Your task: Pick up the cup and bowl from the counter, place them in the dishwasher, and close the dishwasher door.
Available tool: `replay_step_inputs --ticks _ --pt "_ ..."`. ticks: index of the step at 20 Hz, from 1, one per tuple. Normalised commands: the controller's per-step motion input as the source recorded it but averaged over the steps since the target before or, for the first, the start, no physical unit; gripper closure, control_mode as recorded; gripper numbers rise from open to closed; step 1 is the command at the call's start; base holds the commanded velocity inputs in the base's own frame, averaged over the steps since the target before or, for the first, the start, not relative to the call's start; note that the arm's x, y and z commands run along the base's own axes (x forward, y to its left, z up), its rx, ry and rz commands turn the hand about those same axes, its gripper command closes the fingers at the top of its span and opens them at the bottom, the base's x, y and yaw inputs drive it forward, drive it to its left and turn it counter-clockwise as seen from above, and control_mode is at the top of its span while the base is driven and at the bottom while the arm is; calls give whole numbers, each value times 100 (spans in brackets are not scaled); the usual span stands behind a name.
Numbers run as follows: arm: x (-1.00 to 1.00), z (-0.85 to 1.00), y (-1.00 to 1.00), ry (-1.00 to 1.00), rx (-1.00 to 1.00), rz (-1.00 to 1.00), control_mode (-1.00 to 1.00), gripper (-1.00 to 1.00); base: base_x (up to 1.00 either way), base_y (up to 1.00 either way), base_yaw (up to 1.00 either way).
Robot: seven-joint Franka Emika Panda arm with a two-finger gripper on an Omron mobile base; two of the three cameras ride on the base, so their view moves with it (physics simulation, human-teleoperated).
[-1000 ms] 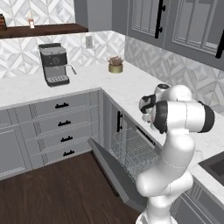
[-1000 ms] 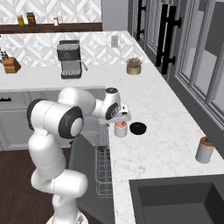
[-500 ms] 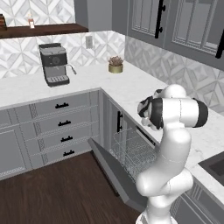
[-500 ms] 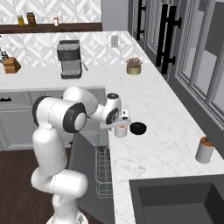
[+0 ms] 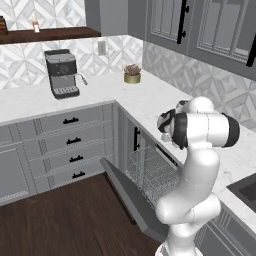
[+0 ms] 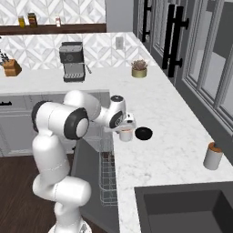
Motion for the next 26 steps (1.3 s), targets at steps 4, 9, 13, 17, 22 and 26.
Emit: replay_step_inputs --ticks 4,9,13,17,22,26 --pt "-80 50 97 -5 -2 0 -100 100 0 0 0" --pt "-86 44 100 12 -2 0 -100 100 0 0 0" --pt "-26 -26 68 0 -2 2 -100 100 0 0 0" --pt "11 -70 20 -7 -2 19 -100 100 0 0 0" --pt "28 -25 30 17 -14 35 -100 100 0 0 0" --pt "33 -17 18 24 -22 39 -100 100 0 0 0"
